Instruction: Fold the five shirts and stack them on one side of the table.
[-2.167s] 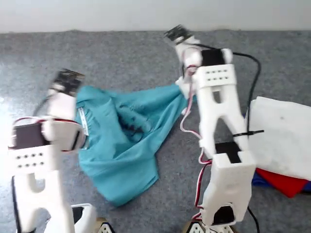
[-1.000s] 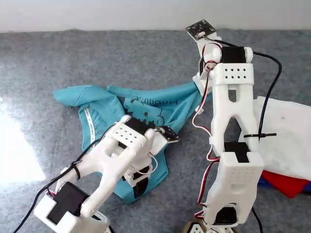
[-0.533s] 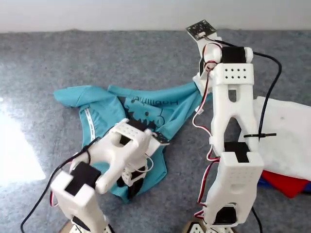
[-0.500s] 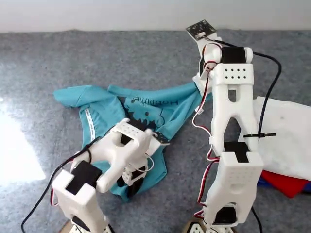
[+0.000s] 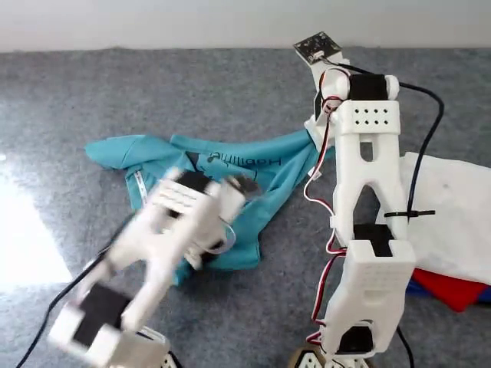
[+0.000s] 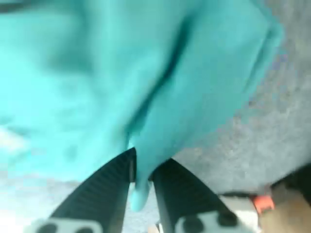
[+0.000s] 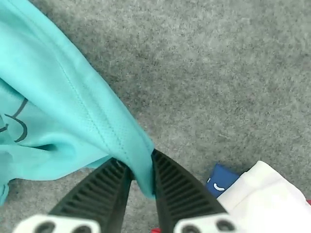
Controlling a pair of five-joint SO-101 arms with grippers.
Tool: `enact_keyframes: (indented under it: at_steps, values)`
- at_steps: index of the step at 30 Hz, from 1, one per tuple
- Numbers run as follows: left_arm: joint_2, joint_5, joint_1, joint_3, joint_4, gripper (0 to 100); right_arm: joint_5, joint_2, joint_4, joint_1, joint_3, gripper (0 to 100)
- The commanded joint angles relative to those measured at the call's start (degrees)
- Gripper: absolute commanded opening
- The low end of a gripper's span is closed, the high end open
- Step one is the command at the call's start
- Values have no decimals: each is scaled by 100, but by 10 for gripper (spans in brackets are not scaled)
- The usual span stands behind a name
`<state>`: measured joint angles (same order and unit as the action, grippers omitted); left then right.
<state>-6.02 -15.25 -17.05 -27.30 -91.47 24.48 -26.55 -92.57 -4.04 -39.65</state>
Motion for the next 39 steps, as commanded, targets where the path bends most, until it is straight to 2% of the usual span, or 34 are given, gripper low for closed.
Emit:
enact_keyframes:
  at_steps: [1,6,12,16,24,29,32,39]
  values:
    - [-1503,26,932,681,-158,13,-18,655,-57,92,-246,9]
    - [-2611,9,1811,1684,44,13,-18,1402,-48,84,-246,9]
    - [-2760,9,2505,3108,396,13,-18,2554,4,84,-246,9]
    - [-2787,-35,2963,4022,923,13,-18,3371,4,84,-246,9]
    - [-2760,-1143,2989,6000,1240,13,70,4760,303,84,-246,9]
    - [-2804,-1618,3024,6580,1653,13,387,5393,242,92,-246,9]
    - [-2804,-1705,3024,6958,1679,13,624,5763,92,127,-246,9]
    - [-2804,-1714,3024,7881,1653,13,1090,6545,-110,831,-246,9]
